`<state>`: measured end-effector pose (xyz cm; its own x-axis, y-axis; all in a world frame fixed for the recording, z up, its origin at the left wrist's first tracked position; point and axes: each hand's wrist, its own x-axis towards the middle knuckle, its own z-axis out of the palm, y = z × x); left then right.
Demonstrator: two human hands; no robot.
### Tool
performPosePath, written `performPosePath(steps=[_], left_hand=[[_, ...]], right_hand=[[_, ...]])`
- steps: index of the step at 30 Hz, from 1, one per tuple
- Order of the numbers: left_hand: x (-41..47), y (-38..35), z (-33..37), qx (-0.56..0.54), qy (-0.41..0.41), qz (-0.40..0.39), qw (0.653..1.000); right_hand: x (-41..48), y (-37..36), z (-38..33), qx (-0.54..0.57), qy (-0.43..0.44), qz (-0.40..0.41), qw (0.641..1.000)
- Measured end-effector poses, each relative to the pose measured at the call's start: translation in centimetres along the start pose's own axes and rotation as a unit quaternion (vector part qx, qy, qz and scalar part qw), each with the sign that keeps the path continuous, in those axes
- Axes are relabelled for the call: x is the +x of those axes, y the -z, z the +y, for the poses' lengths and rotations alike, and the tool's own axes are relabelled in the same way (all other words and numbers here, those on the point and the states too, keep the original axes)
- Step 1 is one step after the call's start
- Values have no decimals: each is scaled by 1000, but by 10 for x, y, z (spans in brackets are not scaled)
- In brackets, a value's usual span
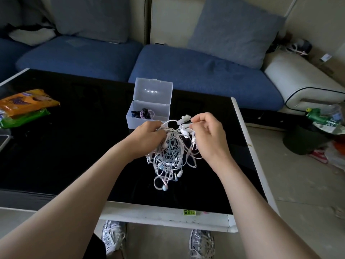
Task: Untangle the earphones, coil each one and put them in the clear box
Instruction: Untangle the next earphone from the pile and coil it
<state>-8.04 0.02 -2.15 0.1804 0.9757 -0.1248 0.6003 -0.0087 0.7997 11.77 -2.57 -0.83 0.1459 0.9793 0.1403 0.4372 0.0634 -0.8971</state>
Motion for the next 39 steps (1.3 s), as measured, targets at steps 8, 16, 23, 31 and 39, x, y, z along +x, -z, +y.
performPosePath(steps=[8, 16, 23, 31, 39], left_hand=[[1, 0, 1, -54, 51, 32, 997], [0, 5, 4, -96, 120, 9, 988], [2, 8, -2, -115, 170, 9, 979], [4, 6, -5, -118, 183, 18, 976], [4, 7, -4, -125, 171, 45, 976]], right_hand=[[-1, -2, 6, -23, -35, -122, 992], [-1, -2, 8, -232, 91, -61, 967], [-4, -9, 10, -321, 111, -9, 941], [-13, -8, 2, -298, -195, -268, 895], [-13, -20, 19, -86, -194, -282, 936]])
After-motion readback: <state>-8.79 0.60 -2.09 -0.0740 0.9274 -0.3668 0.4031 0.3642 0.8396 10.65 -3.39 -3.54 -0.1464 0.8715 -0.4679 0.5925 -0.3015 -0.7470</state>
